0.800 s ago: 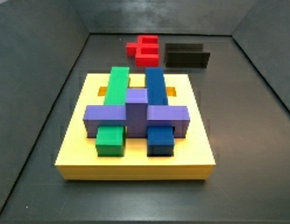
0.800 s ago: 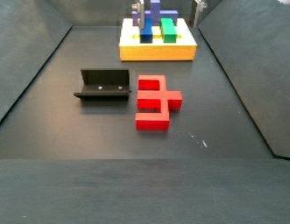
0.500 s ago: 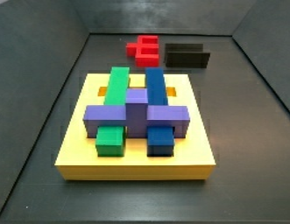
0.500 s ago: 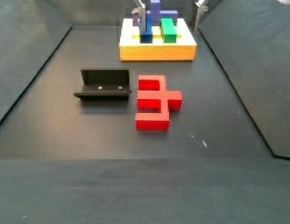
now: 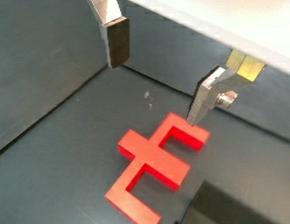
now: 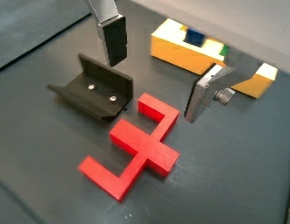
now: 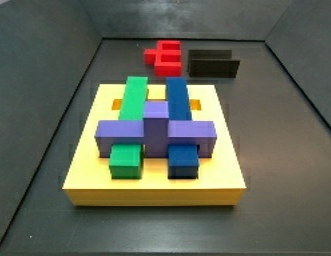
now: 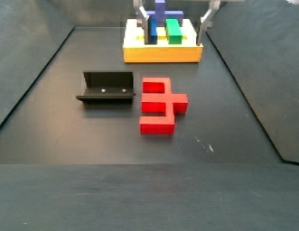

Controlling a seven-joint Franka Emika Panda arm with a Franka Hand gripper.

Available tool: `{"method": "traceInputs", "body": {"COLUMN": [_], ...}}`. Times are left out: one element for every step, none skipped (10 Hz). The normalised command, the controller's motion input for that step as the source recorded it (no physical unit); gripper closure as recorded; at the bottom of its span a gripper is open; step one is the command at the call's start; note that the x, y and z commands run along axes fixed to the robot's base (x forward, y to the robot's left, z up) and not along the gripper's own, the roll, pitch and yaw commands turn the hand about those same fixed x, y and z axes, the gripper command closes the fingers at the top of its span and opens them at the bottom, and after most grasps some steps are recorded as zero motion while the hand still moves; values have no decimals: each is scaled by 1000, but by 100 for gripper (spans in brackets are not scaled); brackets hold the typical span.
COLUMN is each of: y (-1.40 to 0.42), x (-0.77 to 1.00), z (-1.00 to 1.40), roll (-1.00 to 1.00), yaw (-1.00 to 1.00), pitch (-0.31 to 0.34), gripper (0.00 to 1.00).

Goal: Pick up the red object. Move up. Place the red object on the fixture. Regrasp the red object. Move to above the board. Insert the red object.
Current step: Pick up the red object.

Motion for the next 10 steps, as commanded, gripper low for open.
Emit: {"method": "traceInputs", "body": {"y": [0,0,0,0,0,0,0,0,0,0], "x": [0,6,0,0,0,14,14,14,11,0], "z": [-291,-337,-371,-329,-337,-343,-349,-329,-320,-337], "roll": [-269,-289,-280,-221,-180,-156,-120,-66,-50,-31], "yaw": [-814,-786,-780,-857,-909,-937,-966,-1000,-1000,-1000], "pitch": [-267,-229,-204,-234,-204,-180,-163,-144,-141,-127], "gripper": [0,0,0,0,0,0,0,0,0,0]}}
